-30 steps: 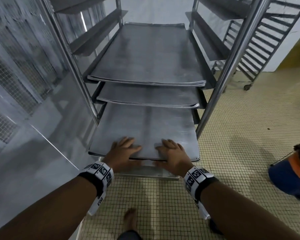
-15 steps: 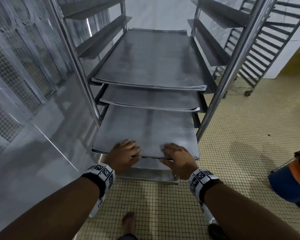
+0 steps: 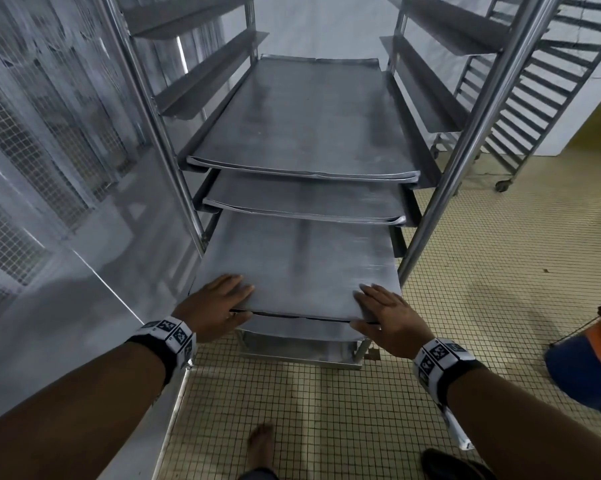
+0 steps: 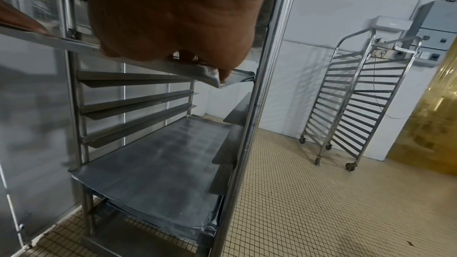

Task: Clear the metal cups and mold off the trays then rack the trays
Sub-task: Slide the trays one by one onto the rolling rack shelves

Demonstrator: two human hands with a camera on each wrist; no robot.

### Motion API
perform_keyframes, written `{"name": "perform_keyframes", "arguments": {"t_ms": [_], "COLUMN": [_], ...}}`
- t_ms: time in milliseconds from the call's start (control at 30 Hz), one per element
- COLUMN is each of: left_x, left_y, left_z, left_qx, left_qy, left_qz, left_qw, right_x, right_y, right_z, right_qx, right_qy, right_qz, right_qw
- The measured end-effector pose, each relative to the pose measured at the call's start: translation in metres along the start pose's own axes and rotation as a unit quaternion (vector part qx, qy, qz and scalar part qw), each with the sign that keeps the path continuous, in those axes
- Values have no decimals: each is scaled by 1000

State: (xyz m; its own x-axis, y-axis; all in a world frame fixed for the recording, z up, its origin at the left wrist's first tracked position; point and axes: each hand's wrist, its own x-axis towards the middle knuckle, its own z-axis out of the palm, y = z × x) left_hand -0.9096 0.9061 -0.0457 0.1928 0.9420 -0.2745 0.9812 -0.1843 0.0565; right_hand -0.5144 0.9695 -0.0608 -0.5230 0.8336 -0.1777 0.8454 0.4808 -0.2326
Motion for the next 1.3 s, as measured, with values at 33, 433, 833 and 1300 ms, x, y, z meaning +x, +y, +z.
{"name": "perform_keyframes", "arguments": {"t_ms": [33, 433, 833, 1300], "left_x": [-1, 21, 65, 137], "left_y": [-2, 2, 0, -29], "left_z": [-1, 9, -5, -16], "left_qx": [-4, -38, -69, -86], "left_qy": [1, 77, 115, 121], "left_qz": [1, -58, -77, -76], "left_qw": [1000, 995, 988, 986], "right_x": [0, 21, 59, 125], "right_y": [1, -5, -9, 18], "right_z": [1, -2, -1, -18], "right_qx": [-1, 20, 6, 26], "right_qy": [-1, 38, 101, 80], "right_qz": [-2, 31, 85, 111], "right_qw": [1000, 999, 991, 990]}}
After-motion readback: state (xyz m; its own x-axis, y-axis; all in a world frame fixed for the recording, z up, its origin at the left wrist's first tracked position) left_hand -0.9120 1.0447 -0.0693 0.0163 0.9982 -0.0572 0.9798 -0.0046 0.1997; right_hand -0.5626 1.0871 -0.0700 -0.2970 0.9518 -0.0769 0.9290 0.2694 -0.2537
